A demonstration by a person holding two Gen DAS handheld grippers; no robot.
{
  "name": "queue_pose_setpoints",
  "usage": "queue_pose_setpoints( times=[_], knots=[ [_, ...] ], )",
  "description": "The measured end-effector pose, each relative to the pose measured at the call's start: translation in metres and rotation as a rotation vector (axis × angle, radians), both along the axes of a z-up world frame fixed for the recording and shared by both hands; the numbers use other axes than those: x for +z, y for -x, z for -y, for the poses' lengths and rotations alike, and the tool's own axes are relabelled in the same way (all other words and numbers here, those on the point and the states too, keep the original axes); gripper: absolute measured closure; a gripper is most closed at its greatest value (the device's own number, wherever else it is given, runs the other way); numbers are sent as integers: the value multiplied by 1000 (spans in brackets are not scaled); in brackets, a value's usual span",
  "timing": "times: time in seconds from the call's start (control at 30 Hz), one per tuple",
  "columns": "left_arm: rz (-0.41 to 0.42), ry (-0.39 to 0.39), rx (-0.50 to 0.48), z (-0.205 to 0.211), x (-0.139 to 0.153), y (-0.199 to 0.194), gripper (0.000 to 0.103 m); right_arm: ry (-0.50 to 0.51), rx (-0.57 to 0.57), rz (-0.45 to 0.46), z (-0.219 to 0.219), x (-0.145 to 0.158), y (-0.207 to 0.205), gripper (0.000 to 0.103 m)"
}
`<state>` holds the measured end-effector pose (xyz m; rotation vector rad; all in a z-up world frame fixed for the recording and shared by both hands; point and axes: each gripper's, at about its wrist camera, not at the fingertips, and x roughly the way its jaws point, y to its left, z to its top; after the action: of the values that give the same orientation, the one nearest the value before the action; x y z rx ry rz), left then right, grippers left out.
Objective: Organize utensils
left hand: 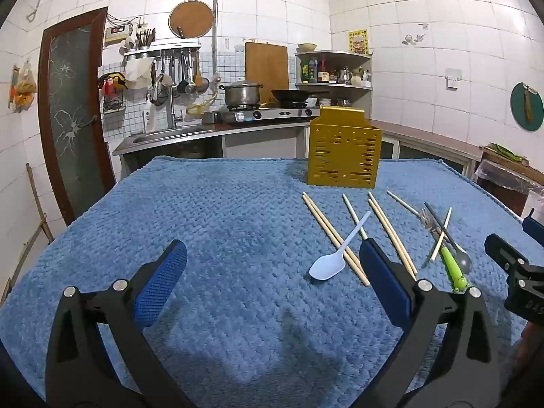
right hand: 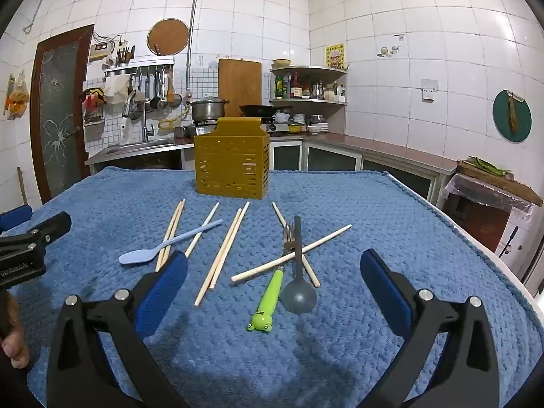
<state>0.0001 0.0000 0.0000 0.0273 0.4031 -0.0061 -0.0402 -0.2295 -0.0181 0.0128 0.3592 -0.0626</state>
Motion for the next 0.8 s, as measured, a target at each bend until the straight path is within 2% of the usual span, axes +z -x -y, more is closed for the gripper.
queue_pose_setpoints(
  times=[0.8],
  knots=[
    [4, 2, -2, 5, -4, 0, 5, 5, -2, 3, 0, 2, 2, 4]
  ],
)
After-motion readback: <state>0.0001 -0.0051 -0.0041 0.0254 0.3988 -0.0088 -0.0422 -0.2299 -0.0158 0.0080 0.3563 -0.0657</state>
